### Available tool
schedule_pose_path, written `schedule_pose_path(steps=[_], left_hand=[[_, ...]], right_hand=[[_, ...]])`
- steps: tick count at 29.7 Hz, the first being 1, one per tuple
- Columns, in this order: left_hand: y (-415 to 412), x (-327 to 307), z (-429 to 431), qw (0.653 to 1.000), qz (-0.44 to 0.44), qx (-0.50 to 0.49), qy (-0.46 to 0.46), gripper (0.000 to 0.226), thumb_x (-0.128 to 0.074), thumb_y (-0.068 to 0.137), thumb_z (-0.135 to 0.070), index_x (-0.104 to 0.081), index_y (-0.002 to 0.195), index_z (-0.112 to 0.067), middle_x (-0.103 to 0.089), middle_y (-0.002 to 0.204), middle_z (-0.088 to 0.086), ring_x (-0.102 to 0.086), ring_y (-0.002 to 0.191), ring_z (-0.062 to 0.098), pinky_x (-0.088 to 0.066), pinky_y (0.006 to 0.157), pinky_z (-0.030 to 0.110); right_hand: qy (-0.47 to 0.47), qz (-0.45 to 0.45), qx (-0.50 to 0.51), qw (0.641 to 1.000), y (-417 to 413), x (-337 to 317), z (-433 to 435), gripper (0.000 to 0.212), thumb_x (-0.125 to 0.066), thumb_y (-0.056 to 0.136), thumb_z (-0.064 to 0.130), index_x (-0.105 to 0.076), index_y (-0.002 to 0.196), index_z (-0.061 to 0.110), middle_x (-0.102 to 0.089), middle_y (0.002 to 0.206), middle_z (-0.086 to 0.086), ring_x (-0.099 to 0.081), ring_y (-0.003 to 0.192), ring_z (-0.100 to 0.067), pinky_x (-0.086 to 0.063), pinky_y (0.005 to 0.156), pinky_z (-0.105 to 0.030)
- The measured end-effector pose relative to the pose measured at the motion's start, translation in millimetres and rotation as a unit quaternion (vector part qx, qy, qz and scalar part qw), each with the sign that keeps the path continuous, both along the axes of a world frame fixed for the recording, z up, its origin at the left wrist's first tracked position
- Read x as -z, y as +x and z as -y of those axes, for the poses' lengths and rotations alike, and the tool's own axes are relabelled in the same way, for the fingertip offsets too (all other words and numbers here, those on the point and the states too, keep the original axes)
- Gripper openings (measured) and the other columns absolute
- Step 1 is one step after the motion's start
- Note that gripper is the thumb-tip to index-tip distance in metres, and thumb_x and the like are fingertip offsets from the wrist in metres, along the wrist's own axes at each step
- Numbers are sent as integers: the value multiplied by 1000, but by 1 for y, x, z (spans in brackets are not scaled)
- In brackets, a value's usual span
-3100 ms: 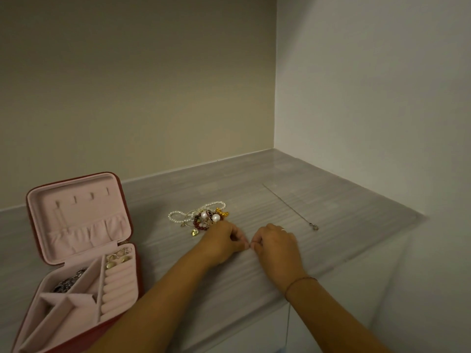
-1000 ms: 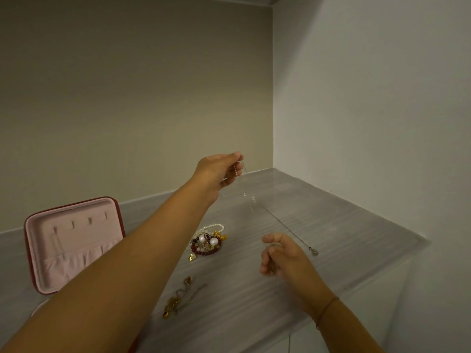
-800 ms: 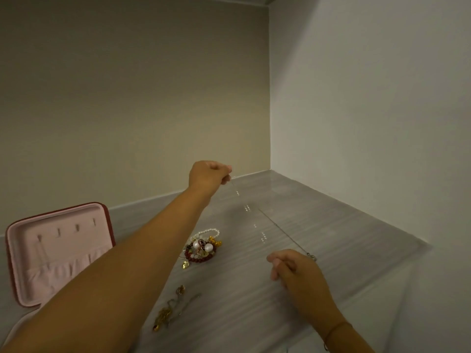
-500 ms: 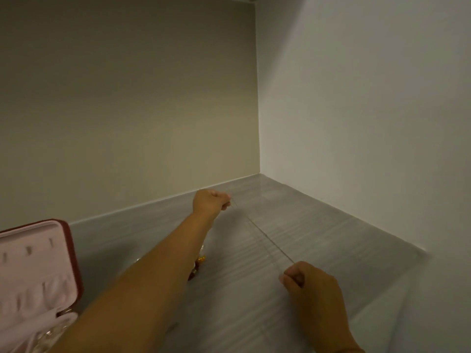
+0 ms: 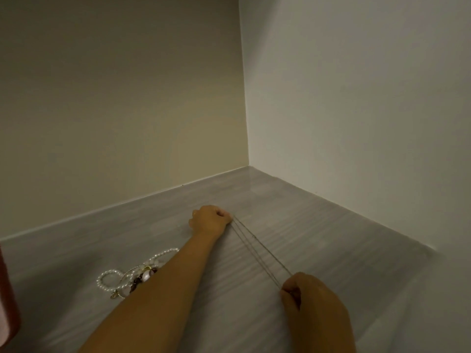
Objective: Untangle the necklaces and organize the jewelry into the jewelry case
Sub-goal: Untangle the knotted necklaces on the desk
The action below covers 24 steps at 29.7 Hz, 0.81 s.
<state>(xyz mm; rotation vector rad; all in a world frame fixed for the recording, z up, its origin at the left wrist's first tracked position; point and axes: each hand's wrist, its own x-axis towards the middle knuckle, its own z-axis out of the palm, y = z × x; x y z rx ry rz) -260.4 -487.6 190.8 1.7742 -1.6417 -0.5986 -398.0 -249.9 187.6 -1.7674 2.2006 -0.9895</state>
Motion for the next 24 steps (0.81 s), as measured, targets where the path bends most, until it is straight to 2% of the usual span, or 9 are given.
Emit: schedule_pose_path(steps=[4, 6, 8, 9, 11, 16, 20, 22, 24], left_hand=[[3, -1, 2, 1000, -5, -6, 2, 11, -73, 80, -36, -71, 74, -27, -70, 103, 3, -44, 117, 27, -39, 96, 34], [5, -1, 4, 1000, -9, -4, 5, 10, -73, 80, -35, -70, 73, -28, -70, 104, 4, -45, 118, 26, -40, 97, 34], [7, 2, 6, 1000, -25, -1, 6, 21, -75, 79, -33, -65, 61, -31, -71, 100, 4, -50, 116, 26, -43, 99, 37], [8, 2, 7, 1000, -30, 0, 5, 25, -75, 79, -33, -62, 57, -32, -71, 98, 4, -52, 114, 26, -44, 99, 39], [7, 3, 8, 999, -39, -8, 5, 27, -76, 78, -31, -61, 56, -33, -71, 98, 5, -52, 114, 26, -43, 100, 38], [7, 3, 7, 999, -49, -7, 6, 26, -76, 77, -29, -61, 56, -33, -71, 100, 5, -52, 114, 25, -44, 99, 38], [9, 4, 9, 997, -76, 15, 20, 21, -76, 75, -30, -64, 57, -33, -71, 96, 2, -57, 109, 26, -47, 97, 42], [13, 4, 9, 994, -100, 32, 20, 15, -74, 74, -30, -66, 62, -33, -70, 95, -1, -59, 107, 25, -48, 97, 43], [19, 0, 0, 992, -119, 42, 5, 15, -72, 77, -26, -64, 68, -35, -68, 101, -1, -59, 107, 23, -46, 100, 42]], right_hand=[[-9, 15, 0, 1000, 3, 2, 6, 12, -46, 95, 36, -44, 84, 34, -30, 74, 11, -37, 82, -5, -24, 64, -17], [-6, 4, 19, 1000, 6, 4, 8, 10, -56, 91, 29, -56, 81, 29, -31, 70, 10, -43, 78, -10, -27, 64, -21], [-36, 20, 47, 998, 8, 10, 11, 16, -80, 70, 12, -67, 67, 20, -29, 61, 8, -55, 60, -20, -25, 49, -23], [-42, 6, 44, 998, 10, 11, 11, 27, -89, 53, 6, -66, 57, 19, -28, 58, 9, -55, 48, -21, -18, 43, -15], [-53, -11, 50, 997, 8, 15, 12, 36, -93, 39, 2, -63, 50, 19, -31, 58, 10, -53, 38, -19, -13, 45, -8], [-86, 10, 61, 994, 7, 18, 14, 23, -87, 55, 6, -70, 63, 20, -38, 62, 10, -59, 51, -21, -28, 48, -19], [-90, 37, 80, 992, 8, 18, 12, 5, -74, 76, 12, -74, 81, 16, -57, 73, 0, -63, 72, -25, -41, 61, -30], [-104, 25, 81, 991, 8, 17, 9, 8, -70, 82, 17, -73, 89, 16, -63, 82, -3, -63, 77, -24, -43, 67, -31], [-81, 10, 65, 995, 9, 12, 6, 21, -55, 92, 29, -66, 108, 22, -62, 98, 2, -60, 93, -17, -41, 79, -25]])
